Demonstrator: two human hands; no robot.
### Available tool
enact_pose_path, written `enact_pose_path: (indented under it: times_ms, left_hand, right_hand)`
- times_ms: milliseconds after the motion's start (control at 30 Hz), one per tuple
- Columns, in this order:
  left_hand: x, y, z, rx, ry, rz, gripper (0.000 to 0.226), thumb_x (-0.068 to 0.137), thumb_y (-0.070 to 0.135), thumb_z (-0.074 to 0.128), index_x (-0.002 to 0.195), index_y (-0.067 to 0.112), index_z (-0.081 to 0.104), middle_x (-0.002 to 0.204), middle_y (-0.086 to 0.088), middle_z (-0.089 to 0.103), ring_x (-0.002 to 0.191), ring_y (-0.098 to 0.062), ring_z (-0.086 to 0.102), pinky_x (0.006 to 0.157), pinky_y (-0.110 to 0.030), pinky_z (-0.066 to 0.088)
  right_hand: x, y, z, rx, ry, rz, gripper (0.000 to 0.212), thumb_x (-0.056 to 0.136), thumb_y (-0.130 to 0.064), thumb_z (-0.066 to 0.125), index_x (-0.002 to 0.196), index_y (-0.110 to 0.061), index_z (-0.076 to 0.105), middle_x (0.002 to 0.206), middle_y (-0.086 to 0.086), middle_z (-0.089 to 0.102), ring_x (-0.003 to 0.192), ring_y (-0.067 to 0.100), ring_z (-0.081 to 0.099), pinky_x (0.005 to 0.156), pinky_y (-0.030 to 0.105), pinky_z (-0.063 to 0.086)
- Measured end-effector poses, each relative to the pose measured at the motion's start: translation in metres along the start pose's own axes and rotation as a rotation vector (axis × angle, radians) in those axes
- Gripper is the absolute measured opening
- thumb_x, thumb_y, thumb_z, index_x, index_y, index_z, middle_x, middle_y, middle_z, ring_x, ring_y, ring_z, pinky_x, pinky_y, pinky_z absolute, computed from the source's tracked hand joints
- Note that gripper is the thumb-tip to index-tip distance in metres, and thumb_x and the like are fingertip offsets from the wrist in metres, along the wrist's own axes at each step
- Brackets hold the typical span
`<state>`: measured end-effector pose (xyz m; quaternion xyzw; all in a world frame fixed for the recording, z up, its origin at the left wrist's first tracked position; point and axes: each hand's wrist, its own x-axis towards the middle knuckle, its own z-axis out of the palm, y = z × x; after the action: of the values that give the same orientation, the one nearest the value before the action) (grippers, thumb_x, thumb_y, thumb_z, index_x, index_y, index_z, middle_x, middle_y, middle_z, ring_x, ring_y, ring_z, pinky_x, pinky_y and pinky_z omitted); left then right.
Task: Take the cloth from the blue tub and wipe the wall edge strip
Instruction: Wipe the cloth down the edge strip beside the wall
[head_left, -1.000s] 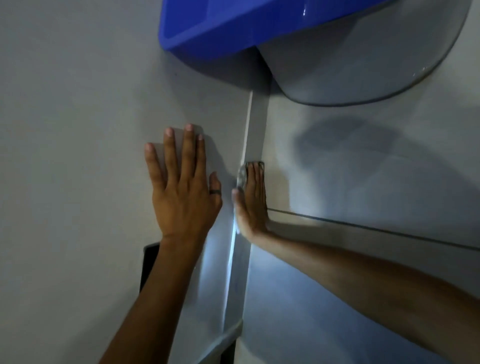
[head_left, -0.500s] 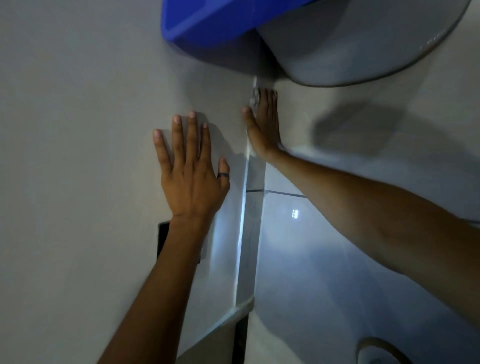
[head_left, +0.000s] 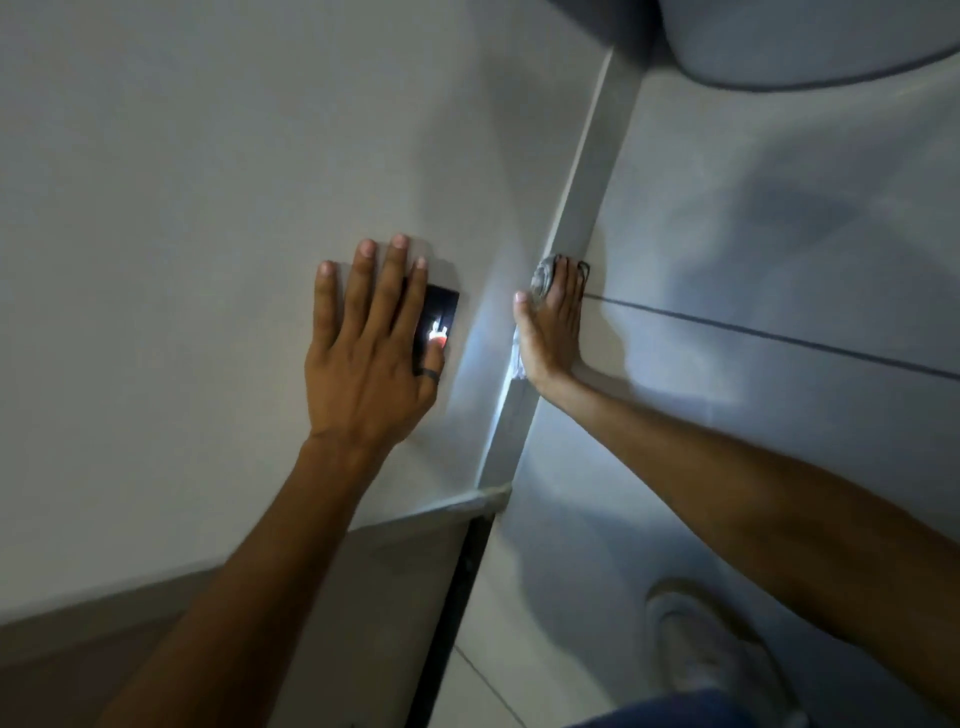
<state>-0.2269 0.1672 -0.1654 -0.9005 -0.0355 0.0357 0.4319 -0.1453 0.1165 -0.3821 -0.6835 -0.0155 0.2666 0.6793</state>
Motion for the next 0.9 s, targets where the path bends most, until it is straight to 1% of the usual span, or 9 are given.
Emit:
enact_pose_path:
  times_ms: [67, 133, 267, 467, 567, 700, 767, 833, 900]
  left_hand:
    - [-0.029, -0.003, 0.003, 0.052, 0.004, 0.03, 0.076, 0.112, 0.049, 0.044, 0.174, 0.008, 0.03, 0.18, -0.013, 0.022, 0.166, -0.036, 0.019, 0.136, -0.048, -0.012]
    - [-0.048, -0.008, 0.008, 0.136, 0.006, 0.038, 0.077, 0.112, 0.049, 0.045, 0.174, 0.007, 0.028, 0.18, -0.012, 0.024, 0.165, -0.036, 0.018, 0.136, -0.05, -0.011]
    - [-0.052, -0.005, 0.018, 0.188, 0.027, 0.016, 0.081, 0.115, 0.054, 0.038, 0.176, 0.006, 0.016, 0.182, -0.012, 0.016, 0.167, -0.035, 0.015, 0.134, -0.052, -0.015]
    - [-0.05, -0.006, 0.022, 0.143, 0.035, 0.022, 0.082, 0.115, 0.056, 0.031, 0.177, 0.008, 0.006, 0.183, -0.011, 0.008, 0.167, -0.037, 0.014, 0.13, -0.05, -0.024]
    - [-0.049, -0.005, 0.024, 0.123, 0.044, 0.023, 0.082, 0.115, 0.055, 0.03, 0.177, 0.008, 0.004, 0.184, -0.01, 0.006, 0.168, -0.037, 0.012, 0.13, -0.05, -0.025]
    - [-0.05, -0.006, 0.025, 0.112, 0.052, 0.022, 0.083, 0.115, 0.055, 0.03, 0.177, 0.009, 0.003, 0.184, -0.01, 0.004, 0.168, -0.036, 0.01, 0.13, -0.05, -0.024]
    - [-0.051, -0.006, 0.026, 0.118, 0.062, 0.023, 0.082, 0.115, 0.055, 0.03, 0.178, 0.009, 0.003, 0.184, -0.01, 0.004, 0.168, -0.036, 0.011, 0.131, -0.05, -0.023]
    - [-0.051, -0.005, 0.024, 0.117, 0.057, 0.019, 0.082, 0.115, 0.056, 0.029, 0.178, 0.009, 0.003, 0.184, -0.009, 0.004, 0.168, -0.036, 0.01, 0.131, -0.05, -0.022]
    - [-0.051, -0.005, 0.024, 0.108, 0.054, 0.017, 0.083, 0.115, 0.057, 0.028, 0.178, 0.01, 0.002, 0.184, -0.009, 0.003, 0.168, -0.035, 0.009, 0.131, -0.05, -0.023]
  right_hand:
    - [0.001, 0.003, 0.002, 0.014, 0.056, 0.008, 0.082, 0.094, -0.048, 0.04, 0.161, -0.005, 0.017, 0.173, 0.017, 0.014, 0.162, 0.031, 0.008, 0.133, 0.046, 0.01]
    - [0.001, 0.003, 0.005, 0.026, 0.088, -0.011, 0.082, 0.095, -0.052, 0.039, 0.161, -0.005, 0.02, 0.172, 0.016, 0.016, 0.162, 0.031, 0.011, 0.133, 0.046, 0.011]
    - [0.002, 0.01, 0.015, 0.057, 0.133, -0.047, 0.088, 0.092, -0.061, 0.03, 0.161, -0.007, 0.022, 0.172, 0.015, 0.019, 0.162, 0.03, 0.013, 0.133, 0.045, 0.014]
    - [-0.014, 0.029, 0.034, 0.032, 0.224, -0.1, 0.079, 0.098, -0.052, 0.038, 0.159, -0.005, 0.026, 0.17, 0.018, 0.024, 0.16, 0.033, 0.019, 0.13, 0.052, 0.021]
    - [-0.066, 0.05, 0.056, 0.022, 0.211, -0.059, 0.077, 0.099, -0.048, 0.042, 0.162, -0.01, 0.019, 0.173, 0.013, 0.016, 0.162, 0.026, 0.013, 0.131, 0.053, 0.02]
    - [-0.162, 0.087, 0.086, -0.031, 0.04, -0.065, 0.082, 0.1, -0.053, 0.039, 0.163, -0.02, -0.002, 0.173, -0.004, -0.009, 0.163, 0.015, -0.006, 0.133, 0.054, 0.012]
    - [-0.176, 0.095, 0.091, -0.039, 0.002, -0.073, 0.082, 0.1, -0.057, 0.036, 0.161, -0.03, -0.011, 0.17, -0.013, -0.018, 0.162, 0.011, -0.011, 0.133, 0.053, 0.009]
    - [-0.158, 0.087, 0.085, -0.006, 0.025, -0.104, 0.081, 0.1, -0.057, 0.036, 0.161, -0.03, -0.01, 0.171, -0.012, -0.016, 0.163, 0.014, -0.008, 0.133, 0.054, 0.009]
    - [-0.115, 0.069, 0.07, 0.037, 0.1, -0.156, 0.08, 0.1, -0.053, 0.039, 0.163, -0.018, 0.006, 0.175, 0.002, -0.001, 0.164, 0.022, 0.002, 0.133, 0.055, 0.013]
